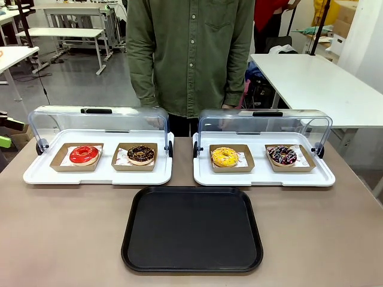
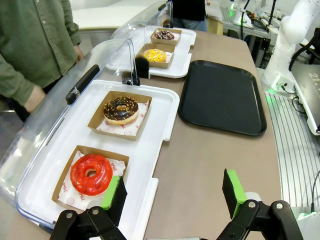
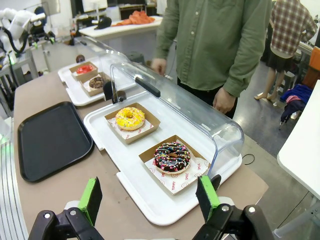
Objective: Move the second donut from the left to the tray.
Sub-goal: Pick up the Paper togo box containing the Donut indicated by the person and place it on the Handle tray.
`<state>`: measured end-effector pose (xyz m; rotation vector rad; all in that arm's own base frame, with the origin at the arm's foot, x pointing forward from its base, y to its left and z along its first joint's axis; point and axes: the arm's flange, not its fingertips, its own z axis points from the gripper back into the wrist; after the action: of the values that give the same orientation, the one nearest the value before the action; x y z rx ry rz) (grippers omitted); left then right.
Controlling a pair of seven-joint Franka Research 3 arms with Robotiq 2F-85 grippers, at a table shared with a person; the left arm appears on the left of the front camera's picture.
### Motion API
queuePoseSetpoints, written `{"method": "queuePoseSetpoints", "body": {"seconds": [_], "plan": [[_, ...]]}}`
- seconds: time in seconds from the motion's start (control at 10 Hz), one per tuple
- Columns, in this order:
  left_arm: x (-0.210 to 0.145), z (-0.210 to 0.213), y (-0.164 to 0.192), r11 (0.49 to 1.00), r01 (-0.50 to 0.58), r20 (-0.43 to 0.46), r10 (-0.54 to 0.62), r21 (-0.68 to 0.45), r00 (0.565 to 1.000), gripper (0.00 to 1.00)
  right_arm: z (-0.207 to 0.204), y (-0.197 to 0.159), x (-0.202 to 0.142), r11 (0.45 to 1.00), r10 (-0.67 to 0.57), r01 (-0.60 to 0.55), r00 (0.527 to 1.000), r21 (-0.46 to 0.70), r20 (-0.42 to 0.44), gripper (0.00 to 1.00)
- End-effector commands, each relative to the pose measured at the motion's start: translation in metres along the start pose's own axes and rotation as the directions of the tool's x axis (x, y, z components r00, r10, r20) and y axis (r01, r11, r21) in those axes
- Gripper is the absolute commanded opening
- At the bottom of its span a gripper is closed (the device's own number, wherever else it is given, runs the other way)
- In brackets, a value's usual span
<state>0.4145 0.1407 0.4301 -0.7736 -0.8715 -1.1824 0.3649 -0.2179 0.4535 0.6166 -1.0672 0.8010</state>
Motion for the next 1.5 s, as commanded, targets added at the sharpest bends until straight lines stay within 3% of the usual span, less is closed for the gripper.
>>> {"method": "queuePoseSetpoints", "body": {"seconds": [0.0,1.4], "plan": [[0.0031,-0.0005,-0.0038,1.0,-0.01,0.0,0.01,0.012,1.0,1.0,-0.0015,-0.0026,0.0002,1.0,0.028,-0.028,0.999,-0.01,0.033,1.0],[0.0031,-0.0005,-0.0038,1.0,-0.01,0.0,0.01,0.012,1.0,1.0,-0.0015,-0.0026,0.0002,1.0,0.028,-0.028,0.999,-0.01,0.033,1.0]]}}
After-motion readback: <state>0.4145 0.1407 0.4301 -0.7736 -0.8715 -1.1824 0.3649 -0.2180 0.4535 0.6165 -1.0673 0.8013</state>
